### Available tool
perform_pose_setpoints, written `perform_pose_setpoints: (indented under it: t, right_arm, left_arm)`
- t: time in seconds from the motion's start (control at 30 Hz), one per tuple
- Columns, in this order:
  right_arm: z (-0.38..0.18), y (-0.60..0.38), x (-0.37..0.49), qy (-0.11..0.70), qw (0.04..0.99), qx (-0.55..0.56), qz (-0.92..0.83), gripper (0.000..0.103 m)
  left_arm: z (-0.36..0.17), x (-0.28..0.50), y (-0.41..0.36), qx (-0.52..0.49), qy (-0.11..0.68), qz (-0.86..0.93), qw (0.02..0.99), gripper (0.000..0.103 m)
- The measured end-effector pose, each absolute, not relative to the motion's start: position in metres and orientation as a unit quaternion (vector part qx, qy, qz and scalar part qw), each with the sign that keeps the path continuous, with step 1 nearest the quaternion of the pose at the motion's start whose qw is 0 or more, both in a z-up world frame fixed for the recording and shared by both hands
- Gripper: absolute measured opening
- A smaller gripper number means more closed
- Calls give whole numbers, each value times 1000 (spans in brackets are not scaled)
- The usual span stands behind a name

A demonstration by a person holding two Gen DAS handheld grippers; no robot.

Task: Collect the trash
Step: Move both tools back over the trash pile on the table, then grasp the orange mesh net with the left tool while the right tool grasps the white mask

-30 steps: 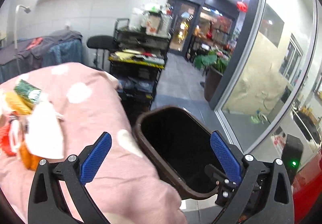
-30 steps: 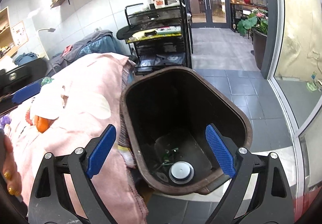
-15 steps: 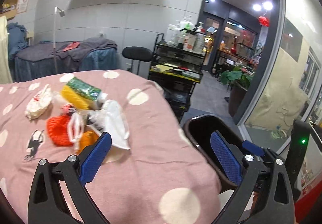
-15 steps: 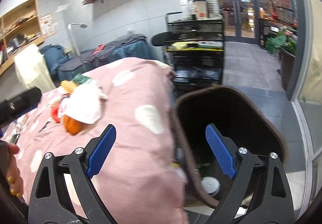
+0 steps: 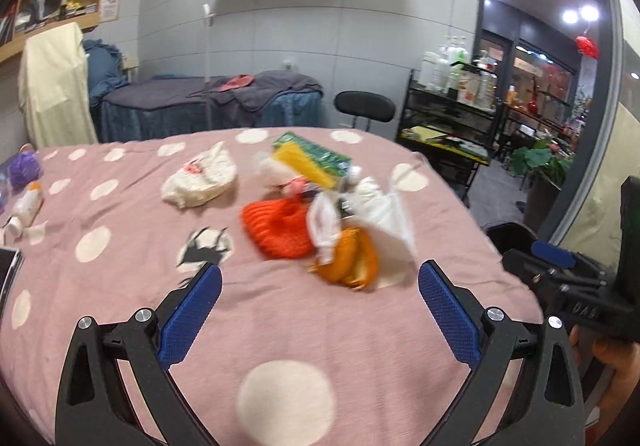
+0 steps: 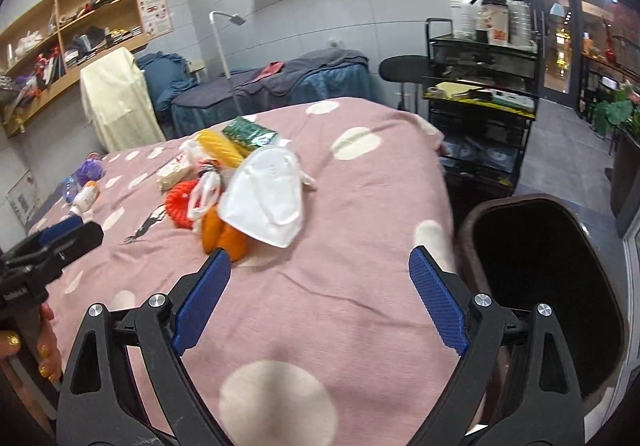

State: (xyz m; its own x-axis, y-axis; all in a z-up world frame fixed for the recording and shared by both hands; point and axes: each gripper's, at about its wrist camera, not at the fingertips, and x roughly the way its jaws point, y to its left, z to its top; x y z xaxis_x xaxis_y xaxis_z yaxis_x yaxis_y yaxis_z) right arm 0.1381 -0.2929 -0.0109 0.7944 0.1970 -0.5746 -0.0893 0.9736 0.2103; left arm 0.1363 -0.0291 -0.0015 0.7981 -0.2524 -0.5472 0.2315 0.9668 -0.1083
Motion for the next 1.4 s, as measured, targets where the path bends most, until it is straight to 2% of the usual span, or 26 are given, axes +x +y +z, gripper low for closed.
perform_pose_setpoints:
  t: [0.3,0.63,0.73,0.83,0.9,0.97,1.07,1.13,1.33,1.4]
  right_arm:
    - [-6,-245,161,335,932,48,132,90]
    - [-18,-216,212,390,911,1,135,89]
    - [-23,-211,228,402,907,-15,122,76]
    - [-29,-206,245,415,902,-30,117,71]
    - [-33,-204,252,424,897,-36,121,59]
    - [-36,-202,257,433,892,-40,128,36]
    - [-37,-202,263,435,889,-41,133,18]
    - [-36,-204,265,435,889,-39,136,15]
    - [-29,-203,258,412,900,-61,126,7]
    - [-27,-206,257,407,903,-60,122,6]
  left_arm:
    - [-29,140,42,-57,335,-92,936,97]
    - [-37,155,61,-64,356,-88,928,97]
    - [-40,162,58,-58,364,-95,925,97]
    - [-41,170,52,-48,372,-104,921,97]
    - [-42,176,48,-43,376,-113,919,97]
    - [-41,183,43,-37,379,-119,917,96]
    - [-40,200,37,-42,388,-135,911,91]
    - [-41,214,31,-47,397,-145,905,84]
    - [-50,257,8,-30,420,-147,895,76]
    - [-54,271,2,-33,429,-146,891,70]
